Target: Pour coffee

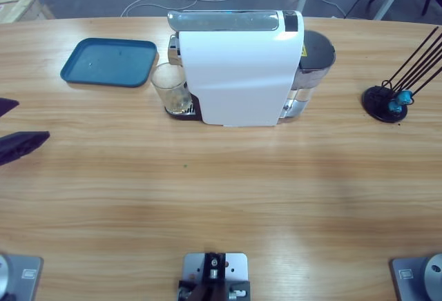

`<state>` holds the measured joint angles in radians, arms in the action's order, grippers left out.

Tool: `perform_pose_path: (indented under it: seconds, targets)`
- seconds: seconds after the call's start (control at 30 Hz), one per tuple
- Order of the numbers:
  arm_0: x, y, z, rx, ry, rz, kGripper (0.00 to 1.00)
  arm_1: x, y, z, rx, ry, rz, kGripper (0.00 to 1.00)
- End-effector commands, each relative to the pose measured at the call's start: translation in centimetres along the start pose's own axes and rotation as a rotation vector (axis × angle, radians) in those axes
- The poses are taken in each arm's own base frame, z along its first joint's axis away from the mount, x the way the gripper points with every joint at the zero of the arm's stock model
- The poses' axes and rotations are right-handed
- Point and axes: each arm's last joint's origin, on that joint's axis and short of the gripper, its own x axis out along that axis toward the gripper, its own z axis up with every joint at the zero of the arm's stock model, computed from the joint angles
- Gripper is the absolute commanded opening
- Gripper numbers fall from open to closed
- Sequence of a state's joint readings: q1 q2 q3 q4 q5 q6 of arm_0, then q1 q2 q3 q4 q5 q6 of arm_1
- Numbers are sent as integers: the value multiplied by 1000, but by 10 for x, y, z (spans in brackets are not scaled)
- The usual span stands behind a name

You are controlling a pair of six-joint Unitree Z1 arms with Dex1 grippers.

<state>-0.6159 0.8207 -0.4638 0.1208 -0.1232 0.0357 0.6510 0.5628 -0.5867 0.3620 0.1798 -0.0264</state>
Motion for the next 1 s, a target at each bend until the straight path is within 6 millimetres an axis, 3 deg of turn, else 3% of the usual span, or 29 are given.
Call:
perform_pose_path:
  seconds: [0.03, 1.0]
  targets:
    - [4, -1, -12, -18, 27, -18, 959, 11, -1, -9, 12, 58, 17, 1000]
    - [5, -1, -12, -29, 29, -18, 959, 12, -1, -8, 14, 69, 19, 1000]
